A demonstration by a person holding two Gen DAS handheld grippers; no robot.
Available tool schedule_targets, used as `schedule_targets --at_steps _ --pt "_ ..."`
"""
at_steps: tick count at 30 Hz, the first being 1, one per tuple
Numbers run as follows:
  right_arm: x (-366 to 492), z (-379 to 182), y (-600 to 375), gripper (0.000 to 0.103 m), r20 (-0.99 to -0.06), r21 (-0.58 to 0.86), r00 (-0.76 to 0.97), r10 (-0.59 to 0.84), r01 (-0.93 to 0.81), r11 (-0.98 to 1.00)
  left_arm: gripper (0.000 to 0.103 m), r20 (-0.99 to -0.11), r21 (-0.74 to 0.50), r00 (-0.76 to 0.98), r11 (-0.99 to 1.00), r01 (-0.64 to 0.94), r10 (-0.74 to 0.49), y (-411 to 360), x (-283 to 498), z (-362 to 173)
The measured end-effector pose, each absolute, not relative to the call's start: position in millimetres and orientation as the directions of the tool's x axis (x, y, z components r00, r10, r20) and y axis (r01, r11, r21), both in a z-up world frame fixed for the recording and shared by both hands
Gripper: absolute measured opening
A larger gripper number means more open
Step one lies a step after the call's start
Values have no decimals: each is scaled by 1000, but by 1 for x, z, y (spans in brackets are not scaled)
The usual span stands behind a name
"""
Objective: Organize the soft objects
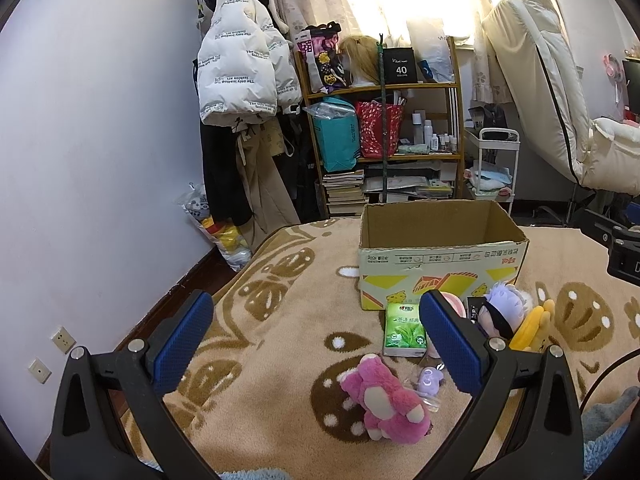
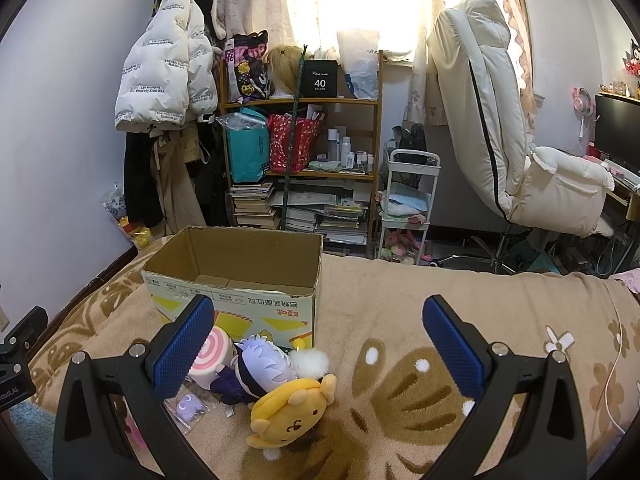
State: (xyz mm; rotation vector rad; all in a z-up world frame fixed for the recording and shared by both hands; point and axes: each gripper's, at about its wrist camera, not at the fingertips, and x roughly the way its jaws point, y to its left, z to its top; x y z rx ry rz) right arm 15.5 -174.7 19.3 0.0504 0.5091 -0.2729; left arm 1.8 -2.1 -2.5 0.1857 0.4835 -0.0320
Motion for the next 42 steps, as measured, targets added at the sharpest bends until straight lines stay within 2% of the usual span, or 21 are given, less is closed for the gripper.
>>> schedule_targets --at_steps 42 --pt "15 7 -179 103 -496 -15 832 -247 276 961 101 -469 179 883 981 70 22 -1 3 -7"
